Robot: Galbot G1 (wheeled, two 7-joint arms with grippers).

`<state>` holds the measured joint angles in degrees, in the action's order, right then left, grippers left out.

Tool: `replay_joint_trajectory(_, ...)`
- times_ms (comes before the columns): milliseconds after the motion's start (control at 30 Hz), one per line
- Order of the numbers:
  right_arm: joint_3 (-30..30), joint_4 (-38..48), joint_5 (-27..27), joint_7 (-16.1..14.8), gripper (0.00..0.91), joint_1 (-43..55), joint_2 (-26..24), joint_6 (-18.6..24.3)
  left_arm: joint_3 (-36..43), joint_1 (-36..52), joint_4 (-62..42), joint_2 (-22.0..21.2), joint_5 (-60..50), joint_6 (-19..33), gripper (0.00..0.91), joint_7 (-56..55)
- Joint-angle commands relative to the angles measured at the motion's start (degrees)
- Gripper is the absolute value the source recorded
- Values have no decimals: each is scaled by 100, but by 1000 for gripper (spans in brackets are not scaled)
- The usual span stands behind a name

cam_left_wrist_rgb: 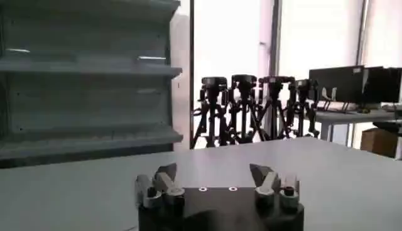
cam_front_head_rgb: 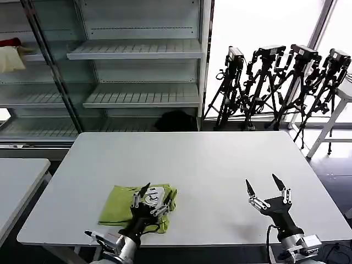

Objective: Fold and organize the clothes.

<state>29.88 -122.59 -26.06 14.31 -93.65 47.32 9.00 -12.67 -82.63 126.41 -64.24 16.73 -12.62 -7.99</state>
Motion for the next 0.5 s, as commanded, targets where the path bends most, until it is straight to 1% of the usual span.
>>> replay_joint_trajectory(33, 117, 1, -71, -7, 907, -62, -48, 21, -1946, -676, 156, 544, 899, -640, 907, -178)
replay_joint_trajectory(100, 166, 12, -150, -20, 907, -91, -88, 37, -2454, -883, -51, 618, 1258, -921, 907, -239)
replay_joint_trajectory(200, 165, 45, -175, -19, 907, -85, -92, 52, -2813, -1014, -418, 550, 1579, -1028, 907, -384)
replay_joint_trajectory(367, 104, 36, -143, -25, 907, -45, -83, 42, -2685, -889, -551, 166, 1763, -1176, 907, -402)
replay_joint_trajectory(500, 103, 21, -127, -23, 907, -66, -73, 36, -2510, -755, -551, -45, 1874, -1264, 907, -366)
